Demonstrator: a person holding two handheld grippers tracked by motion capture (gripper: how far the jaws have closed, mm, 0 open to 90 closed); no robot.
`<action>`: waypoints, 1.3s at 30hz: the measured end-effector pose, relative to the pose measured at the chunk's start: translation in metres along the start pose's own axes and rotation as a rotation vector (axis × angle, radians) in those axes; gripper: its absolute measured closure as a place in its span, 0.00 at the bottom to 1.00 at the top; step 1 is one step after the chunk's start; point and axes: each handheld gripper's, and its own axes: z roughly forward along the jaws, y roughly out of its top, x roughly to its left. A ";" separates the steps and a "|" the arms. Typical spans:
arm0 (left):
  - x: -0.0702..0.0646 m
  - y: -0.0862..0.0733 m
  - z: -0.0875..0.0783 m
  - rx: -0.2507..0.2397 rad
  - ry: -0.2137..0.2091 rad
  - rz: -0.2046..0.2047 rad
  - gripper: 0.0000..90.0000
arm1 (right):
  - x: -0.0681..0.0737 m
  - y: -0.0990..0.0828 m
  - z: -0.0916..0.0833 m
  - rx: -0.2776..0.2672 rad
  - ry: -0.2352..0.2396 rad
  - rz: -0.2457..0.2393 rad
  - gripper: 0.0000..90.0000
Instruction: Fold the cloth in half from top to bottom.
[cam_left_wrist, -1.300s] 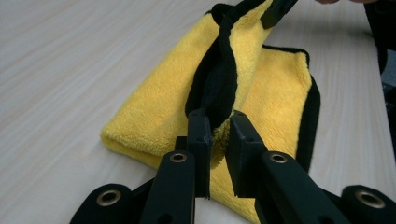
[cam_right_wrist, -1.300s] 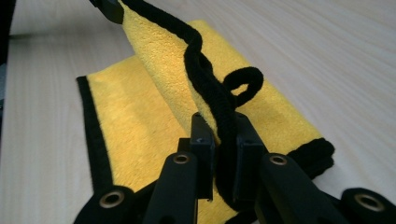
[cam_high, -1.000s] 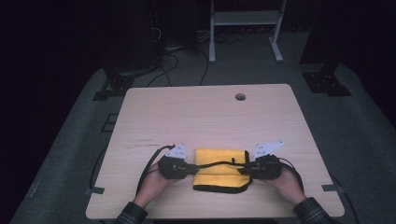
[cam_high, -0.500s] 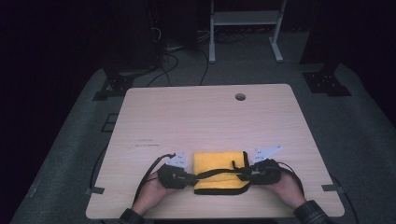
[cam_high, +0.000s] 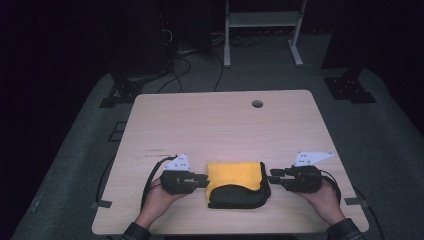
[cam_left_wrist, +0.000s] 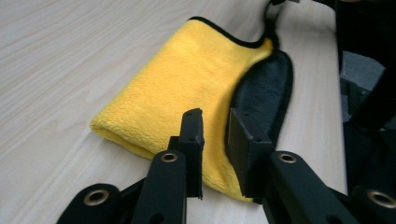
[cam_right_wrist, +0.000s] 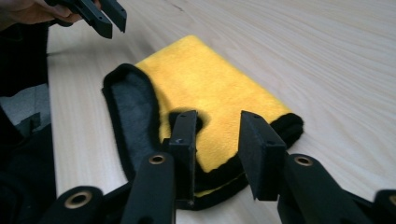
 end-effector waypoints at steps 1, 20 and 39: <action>0.000 0.000 0.000 0.000 0.000 0.000 0.83 | -0.001 0.000 0.001 0.002 -0.001 0.003 0.76; -0.022 -0.017 0.039 0.174 -0.063 0.028 0.83 | 0.026 -0.012 0.048 0.203 0.078 -0.114 0.78; -0.015 -0.016 0.017 0.066 0.118 -0.002 0.18 | 0.013 -0.009 0.038 0.136 -0.109 -0.062 0.22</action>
